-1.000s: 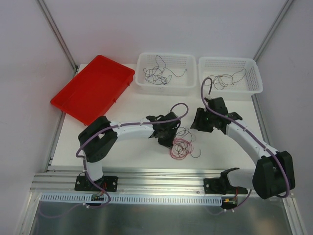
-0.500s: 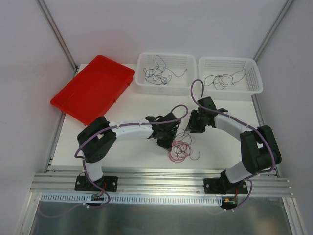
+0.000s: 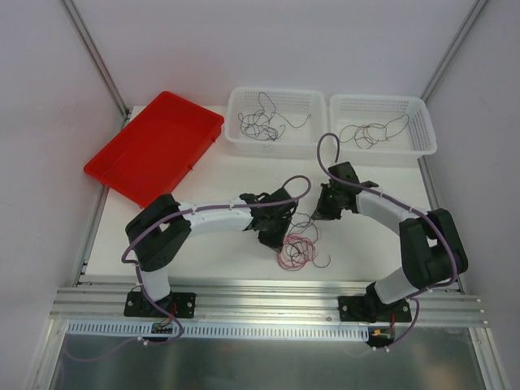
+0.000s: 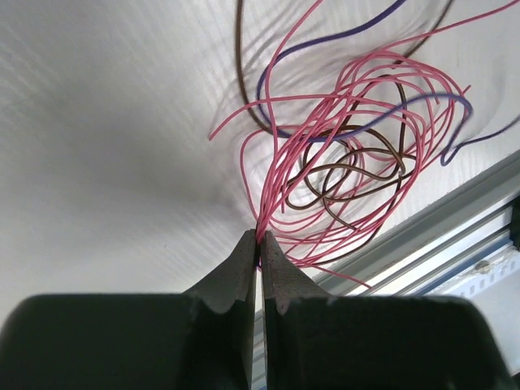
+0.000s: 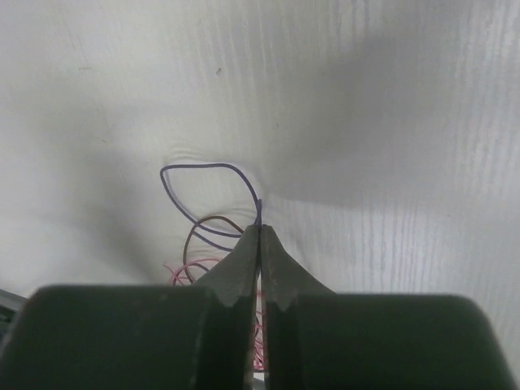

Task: Untangle the cables

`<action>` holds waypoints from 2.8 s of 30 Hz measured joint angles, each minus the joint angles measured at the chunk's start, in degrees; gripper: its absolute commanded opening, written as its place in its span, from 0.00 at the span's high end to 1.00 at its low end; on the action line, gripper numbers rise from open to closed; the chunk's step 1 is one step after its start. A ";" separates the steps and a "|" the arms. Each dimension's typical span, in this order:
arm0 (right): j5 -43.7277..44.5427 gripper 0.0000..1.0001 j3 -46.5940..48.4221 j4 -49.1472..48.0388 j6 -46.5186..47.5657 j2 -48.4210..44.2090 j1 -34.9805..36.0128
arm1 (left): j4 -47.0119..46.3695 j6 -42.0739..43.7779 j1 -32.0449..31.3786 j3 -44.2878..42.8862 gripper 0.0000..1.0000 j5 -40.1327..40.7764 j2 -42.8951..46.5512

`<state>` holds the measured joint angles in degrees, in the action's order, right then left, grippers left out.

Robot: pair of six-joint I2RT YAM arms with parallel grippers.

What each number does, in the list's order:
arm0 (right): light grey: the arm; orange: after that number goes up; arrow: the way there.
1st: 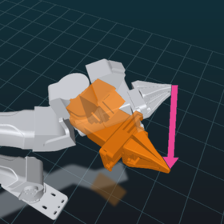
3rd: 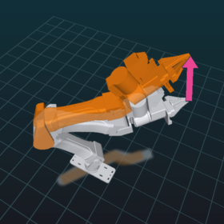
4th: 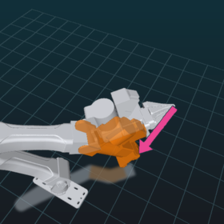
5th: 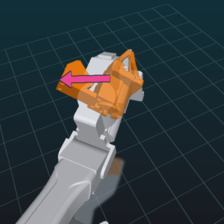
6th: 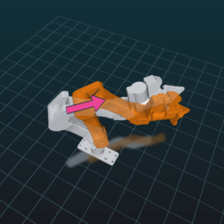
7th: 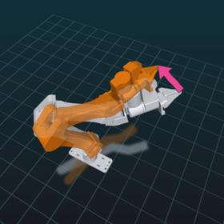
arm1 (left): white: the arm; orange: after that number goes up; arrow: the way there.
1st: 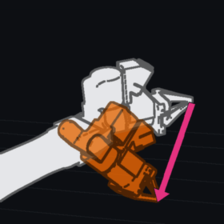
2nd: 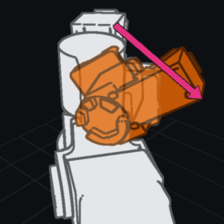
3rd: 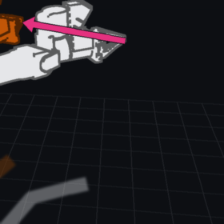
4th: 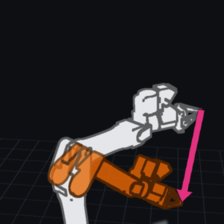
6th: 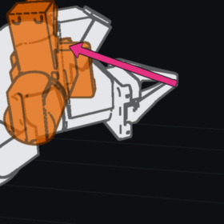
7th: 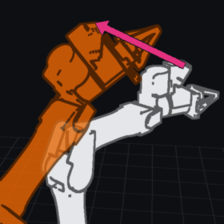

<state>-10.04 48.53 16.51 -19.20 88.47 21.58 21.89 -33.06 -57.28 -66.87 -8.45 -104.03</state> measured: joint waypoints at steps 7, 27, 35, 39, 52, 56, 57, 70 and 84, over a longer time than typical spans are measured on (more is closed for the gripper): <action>3.67 0.99 5.84 8.81 3.52 -10.67 -4.42 | 2.78 2.58 1.25 3.26 1.00 2.71 4.74; 4.15 0.99 31.98 22.16 10.40 -26.64 -16.96 | 8.92 8.02 23.39 15.04 1.00 7.34 20.39; -2.25 0.99 38.34 23.17 10.69 -26.71 -18.03 | 9.42 8.22 24.39 15.28 0.86 7.48 20.35; -6.23 0.99 38.18 22.69 10.62 -26.69 -18.03 | 9.75 8.24 24.39 15.15 0.48 6.60 21.03; -13.86 0.99 38.73 17.05 8.85 -16.33 -17.84 | 11.96 13.42 26.03 3.30 0.01 7.65 36.94; -13.79 0.99 41.57 13.07 7.34 -11.28 -17.51 | 12.24 18.56 27.43 2.86 0.01 13.86 37.99; -13.75 0.99 43.01 11.50 6.75 -9.55 -17.31 | 12.31 19.78 27.82 3.08 0.01 15.63 37.86; -9.05 0.99 60.35 -7.80 0.74 11.93 -15.78 | 4.66 23.91 28.52 20.09 0.01 26.99 37.99; -11.08 0.20 66.75 -14.51 -1.99 35.87 -13.68 | 2.58 25.05 28.52 20.06 0.01 26.51 35.76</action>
<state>-21.12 115.28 2.00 -21.19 124.33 7.90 24.47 -8.01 -28.75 -46.81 18.06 -68.27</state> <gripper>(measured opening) 0.789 0.992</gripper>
